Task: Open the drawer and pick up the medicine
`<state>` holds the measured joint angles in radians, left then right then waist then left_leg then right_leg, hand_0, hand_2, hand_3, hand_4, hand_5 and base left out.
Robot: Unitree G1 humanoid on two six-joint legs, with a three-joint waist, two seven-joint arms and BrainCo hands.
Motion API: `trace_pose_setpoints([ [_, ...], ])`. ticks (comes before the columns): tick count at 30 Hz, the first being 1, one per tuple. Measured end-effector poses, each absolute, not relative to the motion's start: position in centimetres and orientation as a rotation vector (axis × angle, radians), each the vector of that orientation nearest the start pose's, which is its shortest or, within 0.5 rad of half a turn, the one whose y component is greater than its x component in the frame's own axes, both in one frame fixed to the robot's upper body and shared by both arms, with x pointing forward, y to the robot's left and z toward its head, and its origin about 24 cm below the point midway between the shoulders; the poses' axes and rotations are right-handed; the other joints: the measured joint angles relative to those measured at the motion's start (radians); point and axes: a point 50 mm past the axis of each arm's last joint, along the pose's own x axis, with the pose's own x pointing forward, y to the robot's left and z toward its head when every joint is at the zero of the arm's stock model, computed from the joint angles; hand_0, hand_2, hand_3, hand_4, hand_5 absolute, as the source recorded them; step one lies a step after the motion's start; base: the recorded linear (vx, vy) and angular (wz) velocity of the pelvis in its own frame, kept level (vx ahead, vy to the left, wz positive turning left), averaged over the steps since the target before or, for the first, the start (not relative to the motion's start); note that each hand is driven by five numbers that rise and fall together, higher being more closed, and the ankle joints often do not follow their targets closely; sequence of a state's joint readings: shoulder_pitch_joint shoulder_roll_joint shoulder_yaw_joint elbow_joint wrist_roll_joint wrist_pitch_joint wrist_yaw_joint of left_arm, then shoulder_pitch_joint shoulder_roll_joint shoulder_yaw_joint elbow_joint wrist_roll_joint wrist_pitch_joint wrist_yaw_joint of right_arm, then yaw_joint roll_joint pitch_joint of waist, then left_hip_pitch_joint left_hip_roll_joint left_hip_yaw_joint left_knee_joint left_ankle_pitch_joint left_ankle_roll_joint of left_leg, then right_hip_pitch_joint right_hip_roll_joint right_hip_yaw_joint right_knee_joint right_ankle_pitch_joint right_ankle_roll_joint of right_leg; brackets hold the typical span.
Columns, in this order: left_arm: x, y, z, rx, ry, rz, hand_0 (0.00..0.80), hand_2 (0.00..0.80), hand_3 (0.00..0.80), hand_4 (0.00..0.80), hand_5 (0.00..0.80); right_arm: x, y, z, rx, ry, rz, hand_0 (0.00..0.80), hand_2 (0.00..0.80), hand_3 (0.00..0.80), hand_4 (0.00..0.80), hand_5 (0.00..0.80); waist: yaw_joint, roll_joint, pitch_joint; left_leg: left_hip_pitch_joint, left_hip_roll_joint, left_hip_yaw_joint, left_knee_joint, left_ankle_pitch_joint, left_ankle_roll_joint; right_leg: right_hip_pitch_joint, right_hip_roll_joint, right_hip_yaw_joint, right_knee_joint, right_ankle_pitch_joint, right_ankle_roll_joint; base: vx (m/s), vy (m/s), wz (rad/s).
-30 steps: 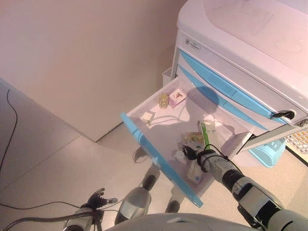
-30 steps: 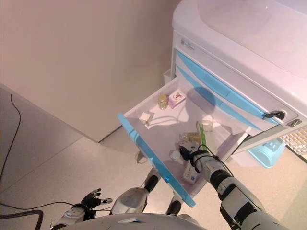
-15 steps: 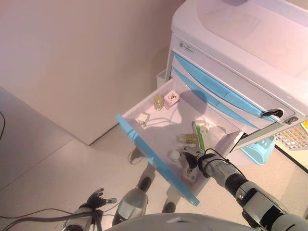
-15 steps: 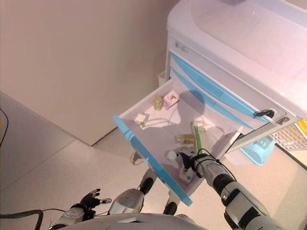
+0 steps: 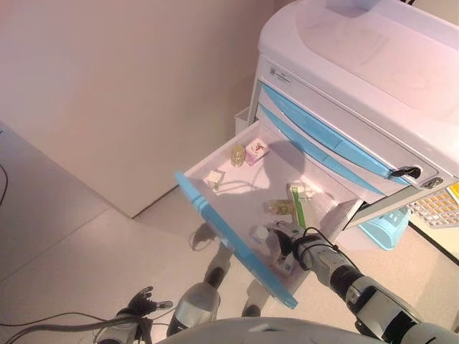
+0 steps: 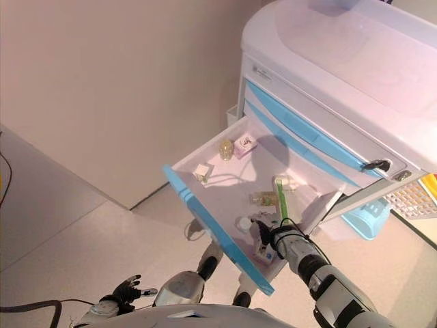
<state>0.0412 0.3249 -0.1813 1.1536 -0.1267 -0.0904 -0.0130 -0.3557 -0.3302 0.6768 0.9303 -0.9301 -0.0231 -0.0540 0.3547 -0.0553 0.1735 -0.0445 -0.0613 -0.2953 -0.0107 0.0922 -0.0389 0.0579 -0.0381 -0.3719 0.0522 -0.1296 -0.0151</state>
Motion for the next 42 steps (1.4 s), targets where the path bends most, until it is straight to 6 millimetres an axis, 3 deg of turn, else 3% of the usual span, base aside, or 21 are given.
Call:
trace_pose_setpoints([
  [7, 8.8, 25.8, -15.1, 0.271, 1.128, 0.085, 0.000, 0.000, 0.000, 0.000, 0.000, 25.3, -16.8, -8.4, -1.549, 0.374, 0.655, 0.000, 0.000, 0.000, 0.000, 0.000, -0.004, 0.038, -0.013, -0.002, -0.006, -0.007, 0.000, 0.000, 0.000, 0.001, 0.000, -0.006, -0.002, 0.000, 0.000, 0.001, 0.018, 0.02],
  [15, 8.3, 25.6, -15.3, 0.264, 1.140, 0.084, 0.000, 0.000, 0.000, 0.000, 0.000, 25.7, -17.2, -8.1, -1.414, 0.442, 0.565, 0.000, 0.000, 0.000, 0.000, 0.000, -0.003, 0.045, -0.010, -0.006, -0.008, -0.013, 0.000, 0.000, 0.000, 0.003, -0.003, -0.018, -0.006, 0.000, 0.000, 0.008, 0.020, 0.04],
  [30, 8.2, 25.0, -15.5, 0.249, 1.142, 0.078, 0.000, 0.000, 0.000, 0.000, 0.000, 26.5, -17.0, -7.4, -1.408, 0.434, 0.573, 0.000, 0.000, 0.000, 0.000, 0.000, -0.002, 0.052, -0.006, -0.014, -0.007, -0.014, 0.000, 0.000, 0.000, 0.001, -0.002, -0.023, -0.010, 0.000, 0.001, 0.000, 0.000, 0.00],
  [42, 8.2, 24.9, -15.5, 0.248, 1.138, 0.079, 0.000, 0.000, 0.000, 0.000, 0.000, 26.5, -14.0, -6.8, -1.467, 0.285, 0.751, 0.000, 0.000, 0.000, 0.000, 0.000, 0.001, 0.047, 0.005, -0.020, -0.007, -0.014, 0.000, 0.000, 0.000, 0.001, 0.001, -0.027, -0.025, 0.000, 0.001, 0.000, 0.000, 0.00],
])
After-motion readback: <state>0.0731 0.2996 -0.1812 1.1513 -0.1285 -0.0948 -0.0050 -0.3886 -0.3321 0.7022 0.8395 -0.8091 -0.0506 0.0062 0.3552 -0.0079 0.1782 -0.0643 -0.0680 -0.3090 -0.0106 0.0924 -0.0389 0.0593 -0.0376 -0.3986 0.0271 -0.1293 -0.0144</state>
